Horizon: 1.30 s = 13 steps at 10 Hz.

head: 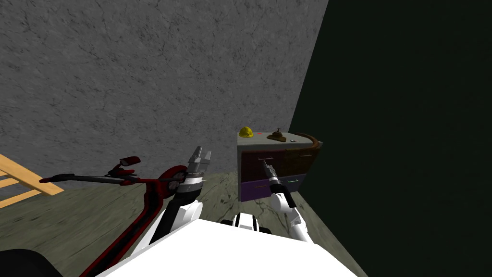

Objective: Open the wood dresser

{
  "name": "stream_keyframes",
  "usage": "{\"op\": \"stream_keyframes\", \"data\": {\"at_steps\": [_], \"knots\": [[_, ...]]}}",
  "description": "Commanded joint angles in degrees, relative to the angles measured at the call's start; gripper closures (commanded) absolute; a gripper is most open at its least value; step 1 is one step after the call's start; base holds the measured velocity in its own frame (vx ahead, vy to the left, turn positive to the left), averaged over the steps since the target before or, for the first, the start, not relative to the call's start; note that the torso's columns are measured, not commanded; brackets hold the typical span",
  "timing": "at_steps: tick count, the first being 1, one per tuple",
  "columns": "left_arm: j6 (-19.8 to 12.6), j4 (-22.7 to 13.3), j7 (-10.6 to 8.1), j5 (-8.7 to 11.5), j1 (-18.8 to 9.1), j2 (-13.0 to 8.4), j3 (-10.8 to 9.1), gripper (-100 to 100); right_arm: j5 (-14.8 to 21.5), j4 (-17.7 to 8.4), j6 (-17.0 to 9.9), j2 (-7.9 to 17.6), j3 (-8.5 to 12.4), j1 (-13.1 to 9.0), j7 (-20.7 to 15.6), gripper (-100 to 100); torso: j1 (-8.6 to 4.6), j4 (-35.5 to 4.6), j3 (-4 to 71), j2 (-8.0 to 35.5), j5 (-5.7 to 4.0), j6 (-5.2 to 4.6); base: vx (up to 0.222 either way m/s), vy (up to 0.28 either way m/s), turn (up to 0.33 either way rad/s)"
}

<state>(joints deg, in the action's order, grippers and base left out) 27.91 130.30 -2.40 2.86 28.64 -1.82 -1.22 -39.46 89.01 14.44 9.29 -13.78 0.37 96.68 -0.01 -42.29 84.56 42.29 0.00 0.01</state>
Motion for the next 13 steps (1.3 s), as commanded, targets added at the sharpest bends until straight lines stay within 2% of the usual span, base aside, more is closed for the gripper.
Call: {"op": "stream_keyframes", "data": {"at_steps": [1, 5, 7, 8, 9, 10, 11, 12, 13], "knots": [[0.0, 0.0, 0.0, 0.0, 0.0, 0.0, 0.0, 0, -1.1, -1.4, -0.7, -1.8, -0.5, -0.9, 3.6, -100, -0.03, 0.0, 0.0, 0.0, -0.01, 0.0, -0.003, -0.046, 0.044], [0.0, 0.0, 0.0, 0.0, 0.0, 0.0, 0.0, 0, -3.4, -4.3, -1.5, -7.0, -1.6, -2.7, 10.2, -100, 0.0, 0.0, 0.0, 0.0, 0.0, -0.01, -0.003, -0.05, 0.086], [0.0, 0.0, 0.0, 0.0, 0.0, 0.0, 0.0, 0, -3.9, -4.9, -1.7, -9.9, -1.9, -3.2, 11.9, -100, 0.05, 0.0, 0.0, 0.0, 0.02, -0.03, -0.003, -0.033, 0.043], [0.0, 0.0, 0.0, 0.0, 0.0, 0.0, 0.0, 0, -4.0, -5.1, -1.7, -10.7, -1.9, -3.3, 12.2, -100, 0.07, 0.0, 0.0, 0.0, 0.02, -0.01, 0.0, -0.014, 0.025], [0.0, 0.0, 0.0, 0.0, 0.0, 0.0, 0.0, 0, -4.0, -4.6, -1.9, -10.0, -1.8, -2.9, 11.8, -100, 0.07, 0.0, 0.0, 0.0, 0.02, -0.02, 0.0, 0.0, 0.0], [0.0, 0.0, 0.0, 0.0, 0.0, 0.0, 0.0, 0, -4.2, -4.3, -3.6, -10.8, -1.0, -3.9, 11.3, -100, 0.04, 0.0, 0.0, 0.0, 0.01, -0.02, 0.062, 0.019, -0.071], [0.0, 0.0, 0.0, 0.0, 0.0, 0.0, 0.0, 0, -4.1, -4.5, -2.6, -10.4, -1.4, -3.5, 11.7, -100, 0.08, 0.0, 0.1, -0.2, 0.02, -0.02, 0.041, 0.014, -0.018], [0.0, 0.0, 0.0, 0.0, 0.0, 0.0, 0.0, 0, -4.1, -4.5, -2.8, -10.5, -1.4, -3.5, 11.6, 100, 0.03, 0.0, 0.1, -0.1, 0.01, -0.01, 0.006, 0.003, 0.004], [0.0, 0.0, 0.0, 0.0, 0.0, 0.0, 0.0, 0, -4.1, -4.1, -3.2, -10.5, -1.4, -3.5, 11.6, 100, -0.03, 0.0, 0.0, 0.1, -0.01, -0.01, -0.092, -0.025, -0.043]]}}
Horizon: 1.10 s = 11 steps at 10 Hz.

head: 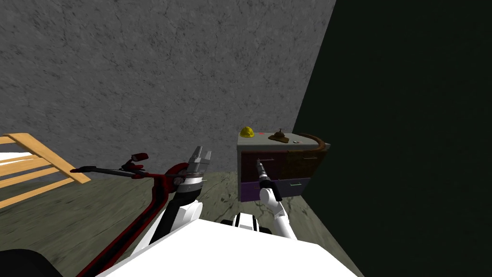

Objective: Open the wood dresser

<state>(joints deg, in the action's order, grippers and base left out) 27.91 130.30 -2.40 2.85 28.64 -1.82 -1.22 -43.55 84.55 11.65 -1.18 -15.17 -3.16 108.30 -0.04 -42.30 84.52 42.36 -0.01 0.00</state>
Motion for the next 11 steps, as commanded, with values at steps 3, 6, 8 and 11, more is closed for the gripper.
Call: {"op": "stream_keyframes", "data": {"at_steps": [3, 6, 8, 11], "knots": [[0.0, 0.0, 0.0, 0.0, 0.0, 0.0, 0.0, 0, 0.0, 1.1, -1.2, 0.0, -0.1, 0.0, 0.0, 100, -0.02, -0.1, -0.2, 0.3, -0.01, 0.0, -0.184, -0.044, -0.04], [0.0, 0.0, 0.0, 0.0, 0.0, 0.0, 0.0, 0, -0.1, 1.3, -1.1, 2.6, -0.3, 0.1, 0.3, -100, 0.16, 0.1, 0.2, -0.4, 0.05, 0.01, -0.108, -0.01, -0.01], [0.0, 0.0, 0.0, 0.0, 0.0, 0.0, 0.0, 0, -0.4, 1.5, -0.8, 5.7, -0.5, 0.3, 1.1, -100, 0.03, 0.1, 0.3, -0.5, 0.01, -0.01, 0.021, -0.001, 0.02], [0.0, 0.0, 0.0, 0.0, 0.0, 0.0, 0.0, 0, -1.2, 2.1, 0.2, 9.2, -1.2, 0.9, 3.3, -100, 0.03, 0.0, 0.0, 0.0, 0.01, 0.0, 0.037, -0.006, 0.037]]}}
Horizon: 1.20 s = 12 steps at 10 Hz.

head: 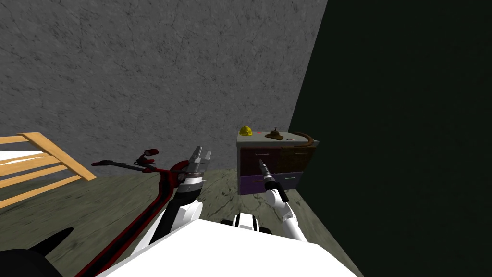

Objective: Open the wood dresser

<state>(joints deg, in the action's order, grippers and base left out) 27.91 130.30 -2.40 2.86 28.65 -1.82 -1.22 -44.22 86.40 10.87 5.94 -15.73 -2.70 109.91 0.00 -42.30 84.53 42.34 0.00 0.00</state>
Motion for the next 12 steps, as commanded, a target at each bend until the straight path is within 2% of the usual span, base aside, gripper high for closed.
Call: {"op": "stream_keyframes", "data": {"at_steps": [1, 6, 12], "knots": [[0.0, 0.0, 0.0, 0.0, 0.0, 0.0, 0.0, 0, -1.0, 0.6, 1.5, 2.7, -1.1, 0.7, 2.8, -100, -0.01, 0.0, 0.0, 0.0, 0.0, 0.0, 0.06, -0.015, 0.069], [0.0, 0.0, 0.0, 0.0, 0.0, 0.0, 0.0, 0, -3.0, 1.9, 4.2, 1.0, -3.0, 2.4, 8.2, -100, 0.07, 0.0, 0.0, 0.0, 0.02, 0.0, 0.06, -0.011, 0.061], [0.0, 0.0, 0.0, 0.0, 0.0, 0.0, 0.0, 0, -5.1, 3.3, 7.0, 1.8, -5.0, 4.1, 14.1, -100, 0.01, 0.0, 0.0, -0.1, 0.0, 0.0, 0.057, -0.018, 0.061]]}}
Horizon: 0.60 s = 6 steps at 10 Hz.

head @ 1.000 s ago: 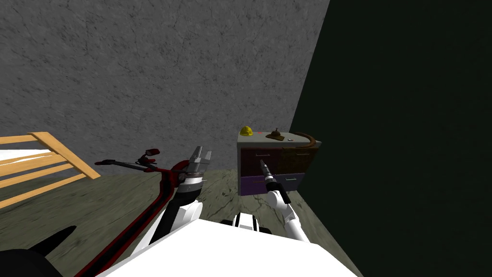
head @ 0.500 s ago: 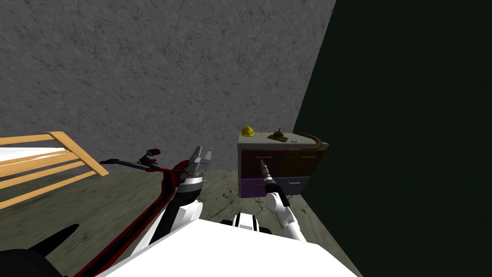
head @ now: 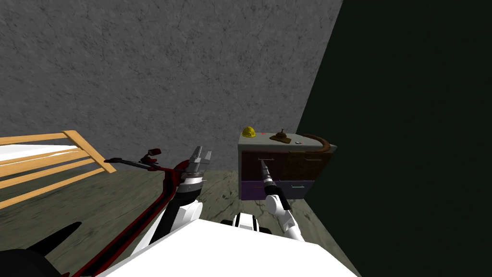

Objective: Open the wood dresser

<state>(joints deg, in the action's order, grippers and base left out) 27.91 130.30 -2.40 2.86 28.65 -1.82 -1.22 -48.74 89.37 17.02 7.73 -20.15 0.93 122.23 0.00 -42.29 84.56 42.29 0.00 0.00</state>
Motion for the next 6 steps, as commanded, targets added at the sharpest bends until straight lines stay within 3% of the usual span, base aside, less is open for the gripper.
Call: {"op": "stream_keyframes", "data": {"at_steps": [1, 6], "knots": [[0.0, 0.0, 0.0, 0.0, 0.0, 0.0, 0.0, 0, -1.0, 0.6, 1.4, -0.2, -1.0, 0.8, 2.8, -100, 0.03, 0.0, 0.0, 0.0, 0.01, 0.0, 0.061, -0.013, 0.07], [0.0, 0.0, 0.0, 0.0, 0.0, 0.0, 0.0, 0, -2.3, 1.3, 3.3, -5.1, -2.3, 2.0, 6.5, -100, 0.01, 0.0, 0.0, 0.1, 0.0, 0.0, 0.053, -0.017, 0.047]]}}
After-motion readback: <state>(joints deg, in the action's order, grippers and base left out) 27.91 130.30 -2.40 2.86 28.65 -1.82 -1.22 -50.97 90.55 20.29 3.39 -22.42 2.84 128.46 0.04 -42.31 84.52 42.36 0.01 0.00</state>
